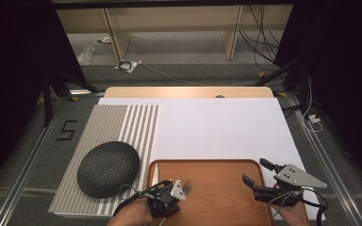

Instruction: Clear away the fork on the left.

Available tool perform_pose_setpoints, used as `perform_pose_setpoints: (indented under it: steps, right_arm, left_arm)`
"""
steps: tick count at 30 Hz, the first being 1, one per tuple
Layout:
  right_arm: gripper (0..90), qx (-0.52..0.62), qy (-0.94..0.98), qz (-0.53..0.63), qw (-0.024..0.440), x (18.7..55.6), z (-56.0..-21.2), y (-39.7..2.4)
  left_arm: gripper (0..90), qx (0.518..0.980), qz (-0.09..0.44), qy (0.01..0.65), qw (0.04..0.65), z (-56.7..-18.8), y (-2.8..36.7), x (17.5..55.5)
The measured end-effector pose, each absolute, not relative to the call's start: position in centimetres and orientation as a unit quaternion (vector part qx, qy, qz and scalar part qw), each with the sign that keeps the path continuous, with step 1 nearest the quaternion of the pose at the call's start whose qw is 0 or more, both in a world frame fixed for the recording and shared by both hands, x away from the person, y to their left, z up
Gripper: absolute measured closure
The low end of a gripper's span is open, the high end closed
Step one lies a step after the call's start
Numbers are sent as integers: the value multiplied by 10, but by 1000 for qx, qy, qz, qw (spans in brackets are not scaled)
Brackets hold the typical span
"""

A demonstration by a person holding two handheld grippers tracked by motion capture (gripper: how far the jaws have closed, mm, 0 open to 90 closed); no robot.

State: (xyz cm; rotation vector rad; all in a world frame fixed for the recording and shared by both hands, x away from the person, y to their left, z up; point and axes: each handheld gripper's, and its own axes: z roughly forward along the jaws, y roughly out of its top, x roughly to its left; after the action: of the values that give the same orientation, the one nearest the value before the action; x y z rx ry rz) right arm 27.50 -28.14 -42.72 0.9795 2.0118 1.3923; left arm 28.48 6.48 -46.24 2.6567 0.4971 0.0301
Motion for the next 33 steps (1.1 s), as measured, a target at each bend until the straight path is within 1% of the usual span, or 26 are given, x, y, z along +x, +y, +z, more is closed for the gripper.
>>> perform_pose_setpoints:
  steps: [23, 33]
  right_arm:
    - [197, 360, 739, 511, 250, 275, -427, -282]
    - [198, 360, 739, 512, 250, 275, -427, -281]
  left_arm:
    - [897, 950, 18, 224, 216, -464, 91, 291]
    - [897, 948, 20, 232, 216, -464, 98, 292]
